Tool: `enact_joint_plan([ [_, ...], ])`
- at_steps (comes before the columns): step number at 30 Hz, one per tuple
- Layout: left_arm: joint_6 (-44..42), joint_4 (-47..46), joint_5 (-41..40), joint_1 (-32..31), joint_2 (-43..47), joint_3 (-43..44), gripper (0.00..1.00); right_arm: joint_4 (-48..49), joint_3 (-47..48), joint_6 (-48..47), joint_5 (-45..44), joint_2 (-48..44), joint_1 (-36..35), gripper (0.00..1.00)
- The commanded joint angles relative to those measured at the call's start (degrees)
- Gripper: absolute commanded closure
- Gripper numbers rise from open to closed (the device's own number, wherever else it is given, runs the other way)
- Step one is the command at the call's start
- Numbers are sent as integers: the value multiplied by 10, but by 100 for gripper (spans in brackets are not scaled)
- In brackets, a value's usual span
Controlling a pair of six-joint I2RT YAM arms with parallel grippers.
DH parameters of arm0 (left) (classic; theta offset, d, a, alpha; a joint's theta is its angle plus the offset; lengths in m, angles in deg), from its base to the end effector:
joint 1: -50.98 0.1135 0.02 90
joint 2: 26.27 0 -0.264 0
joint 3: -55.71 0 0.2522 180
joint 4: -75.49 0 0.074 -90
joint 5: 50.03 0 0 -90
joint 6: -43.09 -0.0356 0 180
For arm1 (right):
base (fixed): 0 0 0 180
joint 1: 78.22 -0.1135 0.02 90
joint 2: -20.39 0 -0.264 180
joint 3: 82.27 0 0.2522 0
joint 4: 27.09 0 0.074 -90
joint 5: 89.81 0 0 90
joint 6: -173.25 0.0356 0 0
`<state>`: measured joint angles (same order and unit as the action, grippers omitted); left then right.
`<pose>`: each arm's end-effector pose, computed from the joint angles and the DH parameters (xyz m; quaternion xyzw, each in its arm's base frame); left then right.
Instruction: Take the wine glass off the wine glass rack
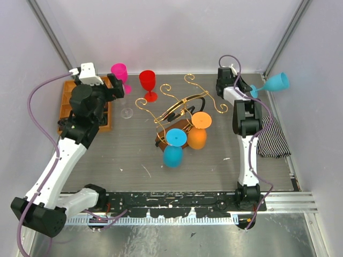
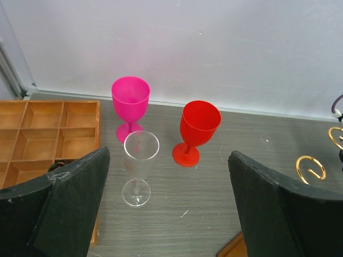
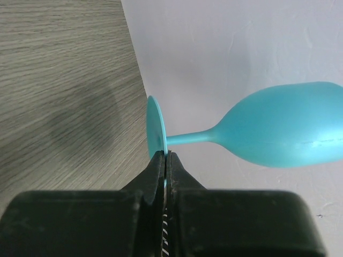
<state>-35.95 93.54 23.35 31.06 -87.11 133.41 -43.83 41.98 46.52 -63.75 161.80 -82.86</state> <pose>0.2299 -0.0725 0.4149 -0.0456 0.7127 -0.0848 0.6949 0.5425 0.0119 0.1538 -0.0315 0.7884 -0.5593 0.2542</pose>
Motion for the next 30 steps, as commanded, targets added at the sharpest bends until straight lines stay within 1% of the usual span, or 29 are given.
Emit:
enact_joint_plan([
  [1, 18, 7, -6, -2, 23, -10, 2, 51, -6, -11, -36, 13, -1, 100],
  [6, 3, 4, -19, -2, 37, -13, 2, 31, -1, 4, -29, 31, -5, 100],
  [17, 6, 5, -14, -2, 42, -19, 2, -12, 16, 26, 6, 53, -18, 100],
  [19, 3, 6, -15, -2, 44, -19, 2, -23, 19, 33, 12, 57, -24, 89],
  [21, 1, 6, -16, -2, 45, -20, 2, -27, 19, 36, 19, 60, -30, 73],
  [22, 1, 6, -17, -2, 45, -21, 2, -34, 23, 42, 25, 61, -33, 67],
  [24, 0, 7, -16, -2, 45, -22, 2, -52, 32, 56, 36, 66, -39, 61],
  [27, 1, 8, -15, -2, 47, -23, 2, -74, 42, 72, 50, 73, -48, 45],
  [28, 0, 8, -15, -2, 47, -23, 2, -89, 49, 82, 58, 76, -50, 38],
  [30, -1, 8, -16, -2, 47, -22, 2, -122, 62, 108, 72, 78, -53, 31],
])
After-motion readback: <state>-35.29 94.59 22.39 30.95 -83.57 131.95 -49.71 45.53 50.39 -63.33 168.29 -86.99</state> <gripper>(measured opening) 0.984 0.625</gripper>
